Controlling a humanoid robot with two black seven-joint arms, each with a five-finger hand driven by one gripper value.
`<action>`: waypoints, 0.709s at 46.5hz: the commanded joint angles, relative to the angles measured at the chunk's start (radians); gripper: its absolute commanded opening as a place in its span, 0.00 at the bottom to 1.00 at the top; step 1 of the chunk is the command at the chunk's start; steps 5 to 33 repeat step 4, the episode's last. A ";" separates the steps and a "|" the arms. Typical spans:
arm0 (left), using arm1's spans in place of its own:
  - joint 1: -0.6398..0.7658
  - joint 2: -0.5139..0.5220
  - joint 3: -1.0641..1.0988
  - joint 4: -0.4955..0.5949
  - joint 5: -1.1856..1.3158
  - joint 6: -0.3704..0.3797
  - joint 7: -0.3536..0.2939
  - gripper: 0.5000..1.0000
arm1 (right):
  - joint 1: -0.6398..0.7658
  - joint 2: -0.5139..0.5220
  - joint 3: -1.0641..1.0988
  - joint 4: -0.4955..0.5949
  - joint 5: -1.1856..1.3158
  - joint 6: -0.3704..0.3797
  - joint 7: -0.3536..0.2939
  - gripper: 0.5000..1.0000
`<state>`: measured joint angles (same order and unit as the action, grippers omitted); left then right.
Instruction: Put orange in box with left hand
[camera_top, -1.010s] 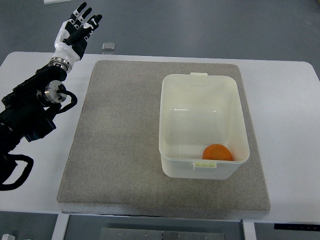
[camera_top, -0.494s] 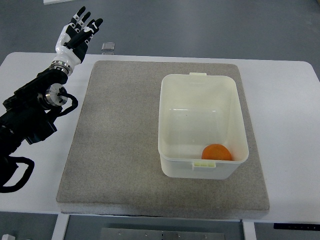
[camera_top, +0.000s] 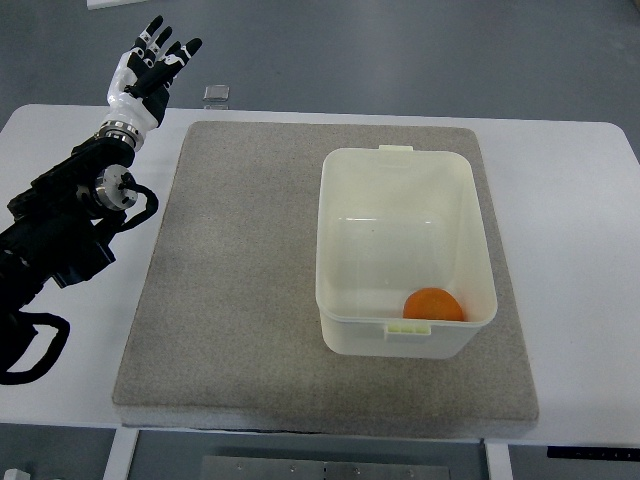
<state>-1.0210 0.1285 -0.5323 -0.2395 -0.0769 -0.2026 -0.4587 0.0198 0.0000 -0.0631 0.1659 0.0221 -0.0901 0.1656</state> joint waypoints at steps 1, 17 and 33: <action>-0.001 -0.004 0.000 0.002 0.000 0.000 0.000 0.98 | 0.000 0.000 -0.001 0.000 -0.001 0.001 0.000 0.86; -0.001 -0.004 -0.002 0.002 -0.001 0.000 0.000 0.98 | -0.003 0.000 -0.003 0.000 0.001 0.000 0.000 0.86; -0.001 -0.004 -0.002 0.002 -0.001 0.000 0.000 0.98 | -0.003 0.000 -0.003 0.000 0.001 0.000 0.000 0.86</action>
